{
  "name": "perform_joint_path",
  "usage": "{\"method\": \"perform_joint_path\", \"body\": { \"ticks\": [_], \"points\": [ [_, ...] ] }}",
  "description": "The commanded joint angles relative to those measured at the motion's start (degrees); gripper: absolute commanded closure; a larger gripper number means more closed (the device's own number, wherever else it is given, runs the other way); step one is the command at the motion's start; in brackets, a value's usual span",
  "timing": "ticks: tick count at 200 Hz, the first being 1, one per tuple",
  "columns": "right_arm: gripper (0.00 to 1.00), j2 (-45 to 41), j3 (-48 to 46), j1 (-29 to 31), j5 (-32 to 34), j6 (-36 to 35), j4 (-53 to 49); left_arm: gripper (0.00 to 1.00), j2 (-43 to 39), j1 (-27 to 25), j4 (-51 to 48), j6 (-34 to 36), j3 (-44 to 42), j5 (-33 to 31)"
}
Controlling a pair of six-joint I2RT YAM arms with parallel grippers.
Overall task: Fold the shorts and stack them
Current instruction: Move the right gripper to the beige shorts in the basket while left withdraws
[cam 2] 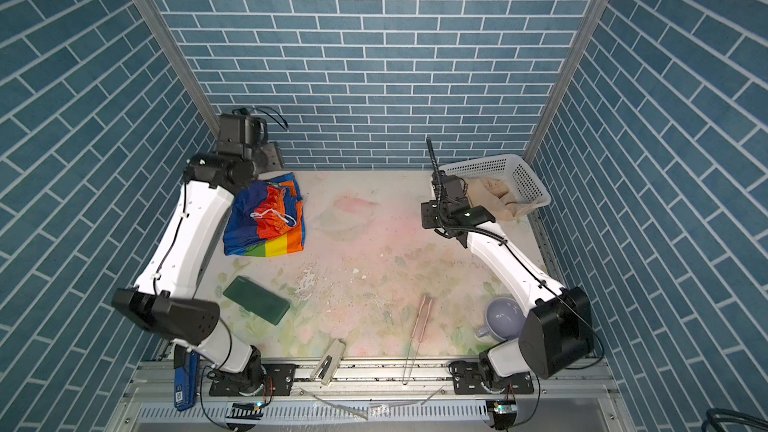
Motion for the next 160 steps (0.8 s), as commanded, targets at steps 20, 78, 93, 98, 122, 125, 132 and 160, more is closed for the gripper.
{"method": "perform_joint_path", "body": {
  "ticks": [20,78,93,98,122,125,132,160],
  "points": [
    [0.17,1.8,4.4,-10.4,3.8,-1.3,-8.7,0.31,-9.7,-6.7,22.7,-4.6,-26.1,16.9],
    [0.16,16.6,16.5,-17.7,-0.6,-4.2,-8.3,0.32,-17.7,-8.3,24.1,-6.2,-42.3,28.8],
    [0.16,22.0,21.5,-18.0,-0.9,-5.1,-9.7,0.32,-19.8,-8.4,28.0,-7.9,-47.8,31.1],
    [0.16,23.4,22.7,-18.1,-1.0,-5.0,-10.0,0.32,-20.5,-8.4,29.3,-8.4,-49.5,31.6],
    [0.18,30.5,28.6,-18.5,-2.8,-5.0,-10.5,0.32,-22.3,-8.3,29.9,-9.0,-53.1,32.2],
    [0.19,31.3,29.2,-18.4,-3.0,-5.0,-10.5,0.32,-22.4,-8.4,29.6,-8.7,-53.2,32.3],
    [0.2,33.1,30.7,-18.5,-3.2,-4.7,-10.7,0.32,-22.8,-8.3,28.6,-8.1,-53.2,32.3],
    [0.34,39.3,38.0,-18.6,-3.3,-4.9,-13.9,0.32,-24.8,-8.3,23.5,-5.1,-51.0,30.9]
  ]
}}
